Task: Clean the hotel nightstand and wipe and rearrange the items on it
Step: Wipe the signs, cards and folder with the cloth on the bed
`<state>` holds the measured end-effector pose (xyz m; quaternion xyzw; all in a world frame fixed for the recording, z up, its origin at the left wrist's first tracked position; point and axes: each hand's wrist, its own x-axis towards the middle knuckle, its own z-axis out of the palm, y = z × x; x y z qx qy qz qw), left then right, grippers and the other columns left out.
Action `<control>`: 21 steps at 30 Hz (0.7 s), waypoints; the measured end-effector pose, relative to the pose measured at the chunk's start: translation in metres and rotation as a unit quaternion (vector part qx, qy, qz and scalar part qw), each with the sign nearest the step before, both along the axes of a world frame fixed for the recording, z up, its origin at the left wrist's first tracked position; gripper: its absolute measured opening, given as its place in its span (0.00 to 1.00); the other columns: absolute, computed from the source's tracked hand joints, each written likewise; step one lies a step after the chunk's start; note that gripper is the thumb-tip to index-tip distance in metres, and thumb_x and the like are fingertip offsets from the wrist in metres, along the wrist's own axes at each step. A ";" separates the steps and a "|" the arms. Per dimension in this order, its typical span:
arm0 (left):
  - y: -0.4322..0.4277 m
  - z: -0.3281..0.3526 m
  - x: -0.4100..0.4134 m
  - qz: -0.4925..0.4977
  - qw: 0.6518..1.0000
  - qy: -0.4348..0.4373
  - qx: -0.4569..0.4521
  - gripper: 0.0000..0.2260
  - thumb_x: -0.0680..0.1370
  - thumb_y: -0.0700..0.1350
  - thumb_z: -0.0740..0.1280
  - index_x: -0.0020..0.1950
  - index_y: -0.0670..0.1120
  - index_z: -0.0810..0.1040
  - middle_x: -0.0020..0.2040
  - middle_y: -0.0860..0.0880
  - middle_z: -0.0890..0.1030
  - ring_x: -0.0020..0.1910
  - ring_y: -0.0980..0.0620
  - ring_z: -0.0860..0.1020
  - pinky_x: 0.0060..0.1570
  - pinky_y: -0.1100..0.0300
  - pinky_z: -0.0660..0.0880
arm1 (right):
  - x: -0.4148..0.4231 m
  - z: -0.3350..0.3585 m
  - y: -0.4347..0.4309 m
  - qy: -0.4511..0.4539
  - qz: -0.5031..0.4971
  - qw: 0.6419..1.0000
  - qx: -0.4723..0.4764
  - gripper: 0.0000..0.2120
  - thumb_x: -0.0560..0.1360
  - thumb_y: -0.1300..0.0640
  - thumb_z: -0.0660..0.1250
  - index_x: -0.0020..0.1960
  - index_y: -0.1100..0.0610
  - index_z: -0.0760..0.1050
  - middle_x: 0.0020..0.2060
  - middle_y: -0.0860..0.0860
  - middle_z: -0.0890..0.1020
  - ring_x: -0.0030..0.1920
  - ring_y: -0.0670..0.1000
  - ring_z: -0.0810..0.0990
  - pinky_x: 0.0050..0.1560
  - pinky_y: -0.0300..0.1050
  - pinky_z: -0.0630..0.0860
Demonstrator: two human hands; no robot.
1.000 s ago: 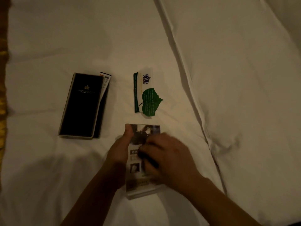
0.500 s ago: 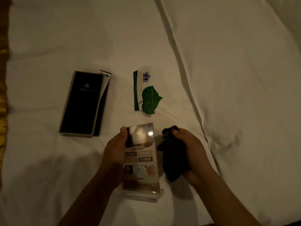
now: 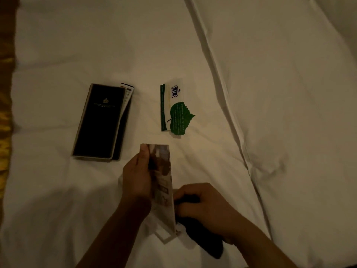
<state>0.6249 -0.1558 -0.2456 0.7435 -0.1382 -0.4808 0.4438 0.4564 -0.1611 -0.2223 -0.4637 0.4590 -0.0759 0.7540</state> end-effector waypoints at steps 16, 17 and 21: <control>0.005 -0.021 0.039 -0.177 0.893 -0.379 0.167 0.30 0.75 0.52 0.70 0.74 0.44 0.66 0.69 0.39 0.69 0.65 0.37 0.72 0.64 0.38 0.74 | 0.005 -0.014 -0.025 0.091 -0.303 0.948 -0.022 0.07 0.74 0.59 0.71 0.41 0.49 0.85 0.37 0.53 0.87 0.37 0.55 0.86 0.36 0.46 0.83; 0.002 -0.020 0.034 -0.202 0.869 -0.425 0.152 0.31 0.75 0.51 0.71 0.74 0.43 0.66 0.69 0.38 0.68 0.66 0.36 0.71 0.65 0.38 0.72 | 0.007 -0.014 -0.027 0.090 -0.314 0.945 -0.021 0.08 0.74 0.59 0.70 0.41 0.48 0.85 0.36 0.52 0.87 0.36 0.54 0.86 0.34 0.42 0.82; -0.040 -0.027 0.018 -0.256 0.868 -0.424 0.028 0.27 0.79 0.50 0.68 0.75 0.42 0.68 0.68 0.38 0.72 0.65 0.39 0.72 0.65 0.43 0.70 | 0.009 -0.016 -0.035 0.088 -0.323 0.942 -0.024 0.08 0.74 0.59 0.70 0.41 0.48 0.85 0.37 0.52 0.87 0.37 0.55 0.86 0.37 0.44 0.83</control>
